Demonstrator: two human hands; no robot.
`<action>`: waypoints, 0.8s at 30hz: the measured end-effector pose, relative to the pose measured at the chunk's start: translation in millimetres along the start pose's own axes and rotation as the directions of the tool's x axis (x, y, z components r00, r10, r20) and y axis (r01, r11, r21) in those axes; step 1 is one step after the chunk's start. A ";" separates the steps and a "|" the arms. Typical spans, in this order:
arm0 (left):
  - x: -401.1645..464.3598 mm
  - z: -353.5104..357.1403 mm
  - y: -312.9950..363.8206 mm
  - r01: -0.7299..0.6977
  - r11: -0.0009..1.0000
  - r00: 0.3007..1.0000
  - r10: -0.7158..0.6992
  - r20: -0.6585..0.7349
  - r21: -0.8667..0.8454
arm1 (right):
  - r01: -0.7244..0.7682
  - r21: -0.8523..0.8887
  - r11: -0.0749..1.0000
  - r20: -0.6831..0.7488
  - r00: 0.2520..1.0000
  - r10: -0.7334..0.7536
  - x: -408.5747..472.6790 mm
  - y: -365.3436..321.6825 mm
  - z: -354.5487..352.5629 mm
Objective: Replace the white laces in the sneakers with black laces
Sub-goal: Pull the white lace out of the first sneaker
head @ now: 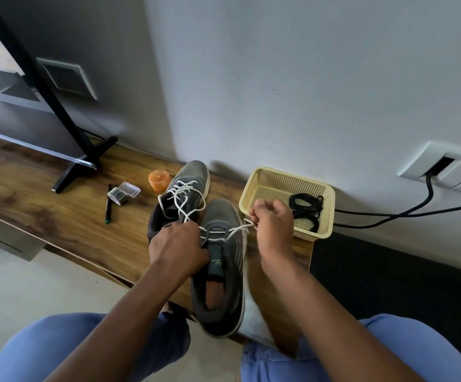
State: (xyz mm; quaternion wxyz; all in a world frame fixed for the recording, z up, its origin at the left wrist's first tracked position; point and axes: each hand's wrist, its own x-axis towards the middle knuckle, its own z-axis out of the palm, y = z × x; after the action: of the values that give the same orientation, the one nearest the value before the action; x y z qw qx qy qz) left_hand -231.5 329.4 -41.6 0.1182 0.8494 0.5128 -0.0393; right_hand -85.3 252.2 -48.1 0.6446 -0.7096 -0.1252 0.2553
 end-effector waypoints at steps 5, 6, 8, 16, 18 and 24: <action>-1.2 3.9 -0.3 -0.032 0.999 0.999 0.031 -0.029 -0.029 | 0.343 -0.354 0.870 0.260 0.930 -0.261 -2.0 -1.2 -5.6; -1.1 4.8 -0.6 -0.041 0.998 0.998 0.039 -0.038 -0.040 | 0.452 -0.452 0.769 0.337 0.885 -0.321 -7.8 2.0 -1.7; 0.2 6.6 -1.6 -0.052 0.996 0.998 0.048 -0.049 -0.077 | 0.591 -0.642 0.489 0.485 0.806 -0.338 -18.4 10.3 6.0; 2.4 10.6 -5.1 -0.062 0.992 0.996 0.055 -0.073 -0.108 | 0.596 -0.750 0.286 0.522 0.799 -0.298 -23.1 22.9 12.9; 2.7 11.6 -5.4 -0.070 0.991 0.995 0.061 -0.077 -0.115 | 0.589 -0.741 0.321 0.505 0.805 -0.311 -25.2 23.8 13.5; 0.6 10.9 -5.0 -0.119 0.985 0.990 0.108 -0.093 -0.124 | 0.565 -0.710 0.420 0.459 0.824 -0.333 -26.7 27.4 13.5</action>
State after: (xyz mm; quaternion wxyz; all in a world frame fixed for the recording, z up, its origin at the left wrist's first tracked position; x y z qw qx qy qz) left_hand -235.0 329.5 -53.0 0.1529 0.8686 0.4698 0.0374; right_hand -119.0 246.4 -70.1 0.2595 -0.8265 -0.4948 0.0692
